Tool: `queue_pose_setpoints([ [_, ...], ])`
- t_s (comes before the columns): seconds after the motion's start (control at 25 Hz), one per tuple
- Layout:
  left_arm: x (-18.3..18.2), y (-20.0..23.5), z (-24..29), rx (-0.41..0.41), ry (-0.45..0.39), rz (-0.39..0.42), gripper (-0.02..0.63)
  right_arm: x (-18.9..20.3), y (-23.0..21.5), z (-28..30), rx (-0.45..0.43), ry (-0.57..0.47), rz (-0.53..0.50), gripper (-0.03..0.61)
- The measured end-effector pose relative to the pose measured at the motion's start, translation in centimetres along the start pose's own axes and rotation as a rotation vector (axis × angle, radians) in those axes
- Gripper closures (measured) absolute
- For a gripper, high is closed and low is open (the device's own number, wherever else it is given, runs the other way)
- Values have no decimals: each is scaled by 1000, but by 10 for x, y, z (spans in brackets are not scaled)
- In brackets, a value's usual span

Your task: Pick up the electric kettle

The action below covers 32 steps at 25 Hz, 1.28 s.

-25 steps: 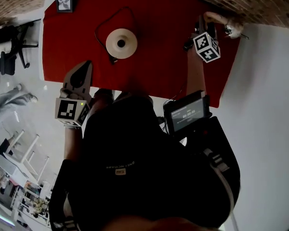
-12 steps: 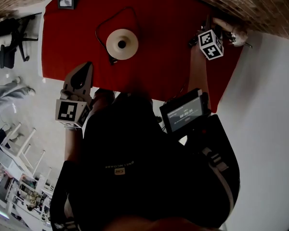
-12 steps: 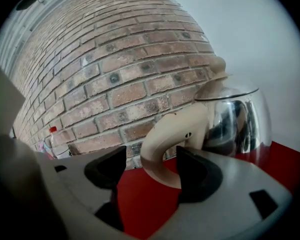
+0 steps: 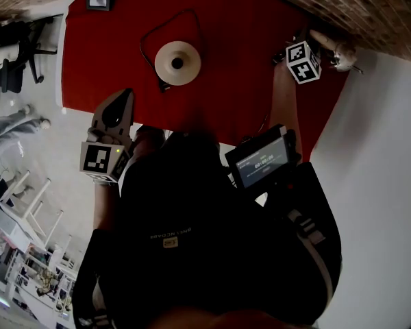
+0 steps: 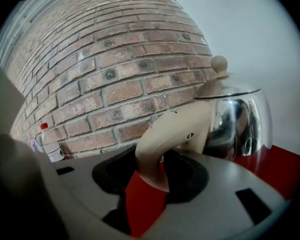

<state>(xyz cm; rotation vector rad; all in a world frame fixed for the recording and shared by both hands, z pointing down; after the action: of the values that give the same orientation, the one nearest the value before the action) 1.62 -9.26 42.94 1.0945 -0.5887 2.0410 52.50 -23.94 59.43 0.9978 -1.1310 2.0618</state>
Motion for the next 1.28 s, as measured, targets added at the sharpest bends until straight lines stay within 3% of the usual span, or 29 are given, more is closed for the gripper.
queue_pose_setpoints([
  [0.28, -1, -6, -9, 10, -9, -11, 607, 3, -2, -32, -53, 16, 16, 420],
  [0.72, 7, -1, -9, 11, -27, -25, 607, 30, -9, -72, -166, 50, -46, 420],
  [1.0, 7, -2, -5, 16, -32, -30, 607, 34, -10, -73, -189, 50, -60, 419],
  [1.28, 6, -2, -9, 11, -26, -31, 607, 38, -5, -60, -218, 64, -82, 378],
])
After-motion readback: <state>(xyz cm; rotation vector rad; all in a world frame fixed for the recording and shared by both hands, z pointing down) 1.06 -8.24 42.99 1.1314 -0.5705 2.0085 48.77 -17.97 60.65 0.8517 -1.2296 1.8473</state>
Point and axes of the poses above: the fingertips, and each gripper's own axes: z forward along the fingers, y to its left, x out of its underside, the point moved 8 cm from there along -z, backward along the fingers, and after that the axes turned 13 degrees about z, right-handed, at the moved point
